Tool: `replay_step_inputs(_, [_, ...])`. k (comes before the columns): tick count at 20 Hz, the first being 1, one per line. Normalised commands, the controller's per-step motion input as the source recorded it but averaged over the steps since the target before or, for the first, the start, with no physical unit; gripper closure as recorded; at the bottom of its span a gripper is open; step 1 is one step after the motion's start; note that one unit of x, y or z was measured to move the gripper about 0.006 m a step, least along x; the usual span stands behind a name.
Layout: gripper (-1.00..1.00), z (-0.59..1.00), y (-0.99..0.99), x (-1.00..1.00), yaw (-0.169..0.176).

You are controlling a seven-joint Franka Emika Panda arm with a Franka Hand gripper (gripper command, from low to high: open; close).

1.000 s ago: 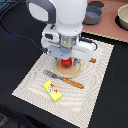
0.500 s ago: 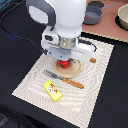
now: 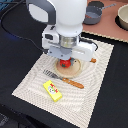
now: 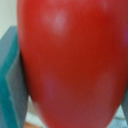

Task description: Interact with the objects in diverse but meaningful ways.

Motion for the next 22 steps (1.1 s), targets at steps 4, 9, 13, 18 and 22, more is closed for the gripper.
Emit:
replay_step_inputs(4, [1.00, 0.23, -0.35, -0.39, 0.000])
replay_step_inputs(9, [1.00, 0.00, -0.66, -0.56, -0.013])
replay_step_inputs(13, [1.00, -0.03, -0.74, -0.56, -0.016])
replay_step_inputs(18, [1.00, -0.03, -0.75, -0.54, -0.017])
replay_step_inputs(22, [1.00, -0.05, -0.72, -0.50, -0.018])
